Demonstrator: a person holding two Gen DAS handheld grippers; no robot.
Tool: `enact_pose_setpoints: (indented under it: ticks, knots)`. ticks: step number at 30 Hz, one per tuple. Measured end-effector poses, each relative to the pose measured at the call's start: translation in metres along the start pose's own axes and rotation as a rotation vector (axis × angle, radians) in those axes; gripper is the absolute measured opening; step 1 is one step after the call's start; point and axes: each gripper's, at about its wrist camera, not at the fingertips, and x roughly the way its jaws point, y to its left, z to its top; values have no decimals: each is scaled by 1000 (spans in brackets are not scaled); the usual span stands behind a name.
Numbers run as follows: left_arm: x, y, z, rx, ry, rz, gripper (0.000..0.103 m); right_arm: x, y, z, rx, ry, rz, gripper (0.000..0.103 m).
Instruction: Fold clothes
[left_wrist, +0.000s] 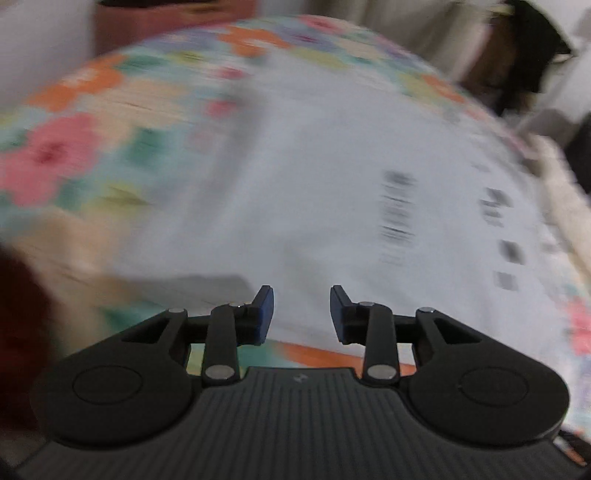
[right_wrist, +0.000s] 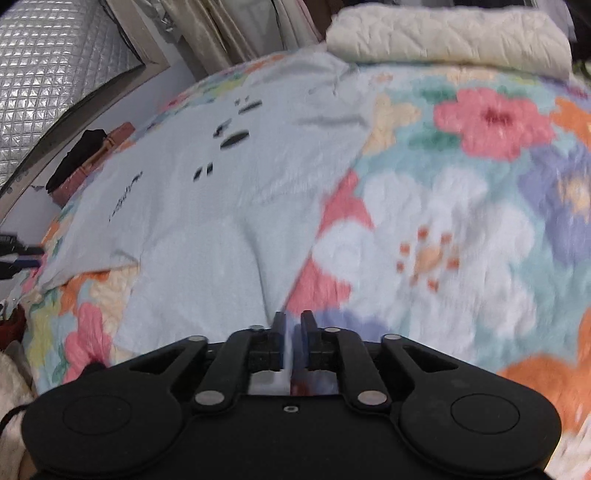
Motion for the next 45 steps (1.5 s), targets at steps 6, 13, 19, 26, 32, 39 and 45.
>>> enact_pose_setpoints:
  ticks: [6,13,19,26,32,39,45]
  knots:
    - [18,88,25,-82,19,17,41,23,14,30,-51,-28,-32,35]
    - [36,107,25,50,-43,57,66,44,35,53,-155,-35,-70,42]
    - [55,86,18,7,62,-103,10,58,29,57,-101,-90,-143,56]
    - [-19,43,0,116,-240,22,9,69,19,58,-34,-66,-134,58]
    - [45,69,-4,0,58,99,14,72,7,48,-11,-54,-105,58]
    - [41,74,-8,-21,49,86,14,63,-7,47,32,-90,-42,58]
    - [46,79,-9,-44,67,72,18,62,-37,69,137,-156,-28,62]
